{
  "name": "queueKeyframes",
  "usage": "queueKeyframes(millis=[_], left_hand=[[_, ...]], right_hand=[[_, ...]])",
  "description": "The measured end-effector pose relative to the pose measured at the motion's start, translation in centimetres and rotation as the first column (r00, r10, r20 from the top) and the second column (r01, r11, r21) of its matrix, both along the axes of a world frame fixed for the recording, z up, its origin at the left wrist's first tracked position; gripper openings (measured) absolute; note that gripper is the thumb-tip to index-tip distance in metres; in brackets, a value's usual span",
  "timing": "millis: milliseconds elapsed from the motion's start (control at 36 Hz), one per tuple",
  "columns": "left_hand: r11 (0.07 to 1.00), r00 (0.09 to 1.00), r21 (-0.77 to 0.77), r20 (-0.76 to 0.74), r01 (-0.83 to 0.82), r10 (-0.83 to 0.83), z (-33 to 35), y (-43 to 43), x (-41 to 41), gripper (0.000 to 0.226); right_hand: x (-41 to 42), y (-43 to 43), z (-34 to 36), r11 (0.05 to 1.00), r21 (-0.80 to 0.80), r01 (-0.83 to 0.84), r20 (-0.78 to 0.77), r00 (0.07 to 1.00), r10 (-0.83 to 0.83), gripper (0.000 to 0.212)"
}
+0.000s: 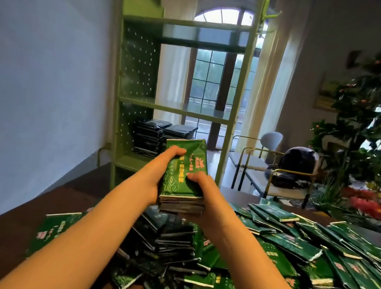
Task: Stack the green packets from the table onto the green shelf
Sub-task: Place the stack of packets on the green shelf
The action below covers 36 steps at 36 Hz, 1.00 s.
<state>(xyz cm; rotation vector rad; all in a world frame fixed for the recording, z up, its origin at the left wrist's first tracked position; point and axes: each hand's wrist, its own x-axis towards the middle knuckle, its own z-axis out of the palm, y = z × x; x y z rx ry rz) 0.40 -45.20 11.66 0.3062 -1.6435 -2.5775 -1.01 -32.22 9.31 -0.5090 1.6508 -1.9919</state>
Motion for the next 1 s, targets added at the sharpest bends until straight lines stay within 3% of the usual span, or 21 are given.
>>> queueKeyframes(millis=[278,361,472,556,611,778,889,1000], left_hand=[[0.995,1.000,-0.099,0.001,0.030,-0.030,1.7,-2.2,-5.1,0.032],[0.990,1.000,-0.138,0.008,0.018,-0.017,1.8,-3.1,-5.9,0.047],[0.943,0.999,-0.332,0.011,-0.036,0.042,0.7,-4.5,-6.9,0.079],[0.912,0.999,-0.410,0.032,-0.003,0.018,-0.4,-5.3,-7.4,0.060],[0.908,0.999,-0.419,0.048,0.021,-0.001,-0.9,-5.7,-7.9,0.067],[0.949,0.999,-0.313,-0.021,0.032,-0.040,-0.9,-5.0,-9.0,0.062],[0.945,1.000,-0.327,-0.010,0.023,-0.028,-0.9,-4.1,-9.8,0.060],[0.957,1.000,-0.289,-0.008,-0.028,0.026,-1.8,-4.0,-11.8,0.096]], right_hand=[[-4.7,-3.6,0.5,0.978,-0.130,0.163,0.174,0.975,-0.139,0.057],[-5.8,-4.8,0.6,0.953,-0.180,0.245,0.260,0.946,-0.195,0.065],[-6.8,-6.2,0.5,0.910,-0.223,0.350,0.335,0.904,-0.266,0.056],[-7.1,-7.1,0.8,0.897,-0.212,0.388,0.352,0.887,-0.300,0.052],[-7.4,-7.3,1.2,0.898,-0.178,0.403,0.346,0.880,-0.326,0.051],[-8.6,-7.8,2.1,0.897,-0.050,0.440,0.282,0.867,-0.410,0.052],[-9.3,-7.7,2.4,0.891,-0.032,0.452,0.289,0.858,-0.425,0.046],[-9.7,-7.4,2.8,0.889,-0.035,0.456,0.318,0.849,-0.423,0.043]])
